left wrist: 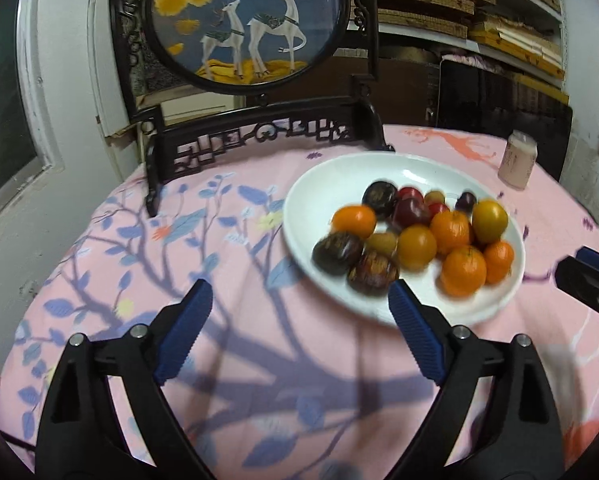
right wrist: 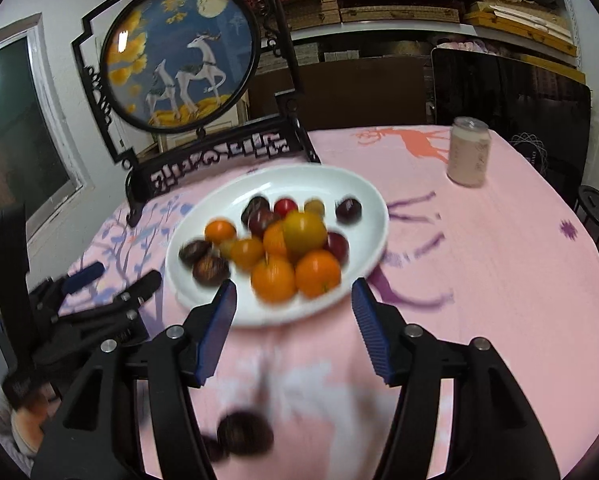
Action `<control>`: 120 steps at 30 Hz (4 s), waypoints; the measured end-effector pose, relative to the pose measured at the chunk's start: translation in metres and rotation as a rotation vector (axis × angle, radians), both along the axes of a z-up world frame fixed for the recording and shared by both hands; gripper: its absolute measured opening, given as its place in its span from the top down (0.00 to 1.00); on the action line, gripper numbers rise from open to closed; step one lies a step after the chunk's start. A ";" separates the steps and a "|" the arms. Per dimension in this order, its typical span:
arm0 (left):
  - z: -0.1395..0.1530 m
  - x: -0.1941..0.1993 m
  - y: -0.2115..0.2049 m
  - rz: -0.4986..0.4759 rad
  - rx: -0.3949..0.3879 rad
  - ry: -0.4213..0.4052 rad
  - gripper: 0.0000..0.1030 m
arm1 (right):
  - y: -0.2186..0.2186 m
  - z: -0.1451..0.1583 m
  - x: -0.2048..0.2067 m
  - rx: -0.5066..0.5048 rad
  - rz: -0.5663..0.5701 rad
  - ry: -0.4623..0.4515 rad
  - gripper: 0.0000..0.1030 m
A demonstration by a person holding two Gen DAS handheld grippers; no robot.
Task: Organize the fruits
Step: 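Move both tools back to the last brown fruit and dark cherry, then grasp the dark cherry with the left tool while the right tool grasps the brown fruit, then carry the cherry and brown fruit to the plate and open both tools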
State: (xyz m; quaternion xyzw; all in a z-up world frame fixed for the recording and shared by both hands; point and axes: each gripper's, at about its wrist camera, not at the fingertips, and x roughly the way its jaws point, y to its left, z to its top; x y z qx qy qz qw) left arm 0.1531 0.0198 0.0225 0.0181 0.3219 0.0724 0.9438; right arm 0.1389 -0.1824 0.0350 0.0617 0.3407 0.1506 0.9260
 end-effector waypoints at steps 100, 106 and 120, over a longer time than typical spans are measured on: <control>-0.045 -0.052 -0.028 -0.197 0.004 0.204 0.71 | 0.045 -0.061 -0.049 -0.214 0.148 0.141 0.59; -0.044 -0.053 -0.028 -0.197 0.002 0.203 0.71 | 0.044 -0.055 -0.055 -0.210 0.140 0.112 0.60; -0.025 -0.064 -0.027 -0.168 0.017 0.080 0.71 | 0.022 -0.036 -0.058 -0.130 0.079 0.064 0.60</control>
